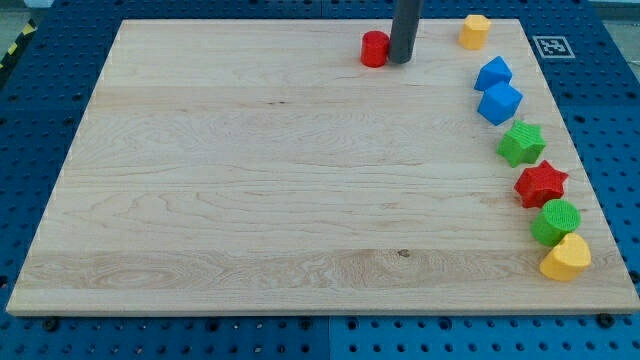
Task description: Move your arm closer to the green star
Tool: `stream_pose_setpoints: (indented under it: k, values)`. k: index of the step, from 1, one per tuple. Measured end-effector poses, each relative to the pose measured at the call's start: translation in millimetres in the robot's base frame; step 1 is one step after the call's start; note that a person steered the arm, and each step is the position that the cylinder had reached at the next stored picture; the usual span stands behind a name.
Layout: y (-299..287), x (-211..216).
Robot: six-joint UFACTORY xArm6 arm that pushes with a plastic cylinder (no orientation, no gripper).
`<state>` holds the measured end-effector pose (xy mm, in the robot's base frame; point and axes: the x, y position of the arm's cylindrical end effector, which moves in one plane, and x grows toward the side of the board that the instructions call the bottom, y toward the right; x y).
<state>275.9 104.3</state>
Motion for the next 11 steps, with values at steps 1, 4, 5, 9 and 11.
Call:
stream_pose_setpoints:
  k: [1,4,5,9,11]
  values:
    - [10,0]
    - [149,0]
    - [172,24]
    - [177,182]
    - [179,173]
